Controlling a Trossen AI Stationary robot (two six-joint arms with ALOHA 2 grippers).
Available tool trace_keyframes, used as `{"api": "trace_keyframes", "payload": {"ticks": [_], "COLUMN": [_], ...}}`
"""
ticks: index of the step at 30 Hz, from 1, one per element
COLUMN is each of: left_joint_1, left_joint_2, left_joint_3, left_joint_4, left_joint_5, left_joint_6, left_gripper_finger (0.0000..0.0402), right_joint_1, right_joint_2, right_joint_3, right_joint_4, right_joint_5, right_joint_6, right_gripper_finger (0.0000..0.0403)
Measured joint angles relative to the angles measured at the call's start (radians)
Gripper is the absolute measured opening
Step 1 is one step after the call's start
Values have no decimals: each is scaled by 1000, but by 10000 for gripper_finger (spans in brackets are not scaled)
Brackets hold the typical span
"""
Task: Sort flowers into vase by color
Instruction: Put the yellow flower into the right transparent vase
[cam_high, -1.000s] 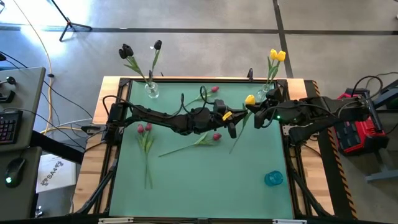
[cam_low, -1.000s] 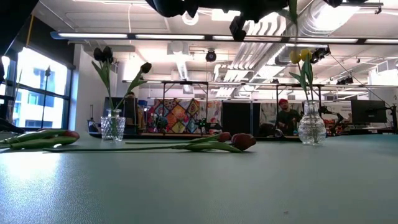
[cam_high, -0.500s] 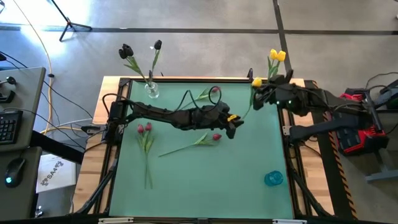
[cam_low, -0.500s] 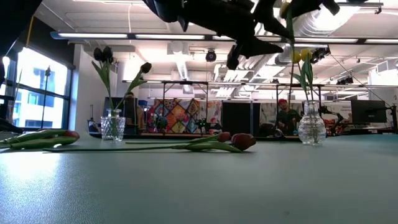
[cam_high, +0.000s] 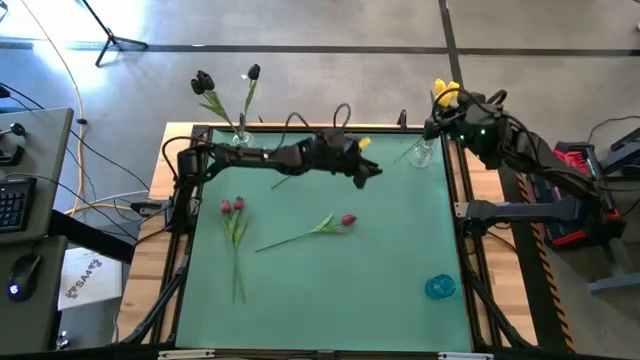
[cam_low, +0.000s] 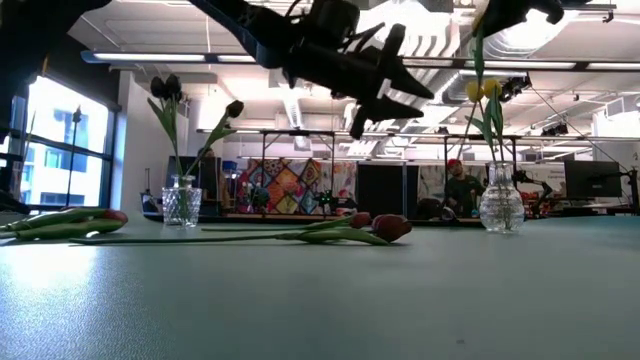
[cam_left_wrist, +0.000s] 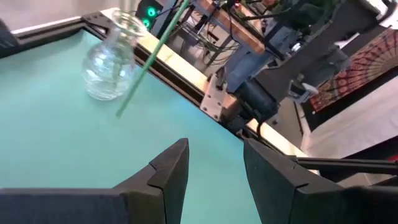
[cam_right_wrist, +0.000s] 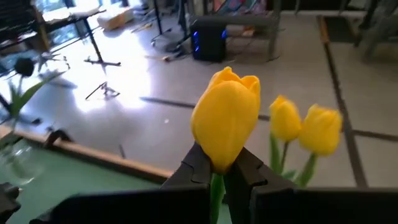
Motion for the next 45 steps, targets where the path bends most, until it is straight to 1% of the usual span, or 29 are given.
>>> {"api": "trace_keyframes", "payload": {"ticks": [3, 6, 14, 16, 19, 23, 27, 31, 37, 45], "left_joint_1": [44, 79, 121, 124, 128, 133, 133, 133, 133, 133], "left_joint_2": [0, 0, 0, 0, 0, 0, 0, 0, 0, 0], "left_joint_3": [0, 0, 0, 0, 0, 0, 0, 0, 0, 0], "left_joint_4": [-1, 0, -2, -2, -2, -2, -2, -1, -1, 0], "left_joint_5": [54, 86, 90, 90, 90, 90, 90, 90, 89, 76], "left_joint_6": [1, 29, 120, 140, 149, 149, 165, 166, 166, 166], "left_gripper_finger": [142, 142, 142, 142, 142, 142, 142, 142, 142, 142], "right_joint_1": [-53, -101, -216, -235, -242, -242, -242, -242, -242, -242], "right_joint_2": [0, 0, 17, 22, 22, 21, 21, 21, 34, 114], "right_joint_3": [0, 0, -2, -3, 12, 71, 139, 190, 196, 196], "right_joint_4": [44, 58, 41, 56, 94, 92, 17, -80, -161, -162], "right_joint_5": [6, 47, 55, 39, 5, -2, -1, 0, 14, -5], "right_joint_6": [-51, -94, -130, -148, -174, -187, -218, -205, -188, -172], "right_gripper_finger": [3, 3, 3, 3, 3, 3, 3, 3, 3, 3]}}
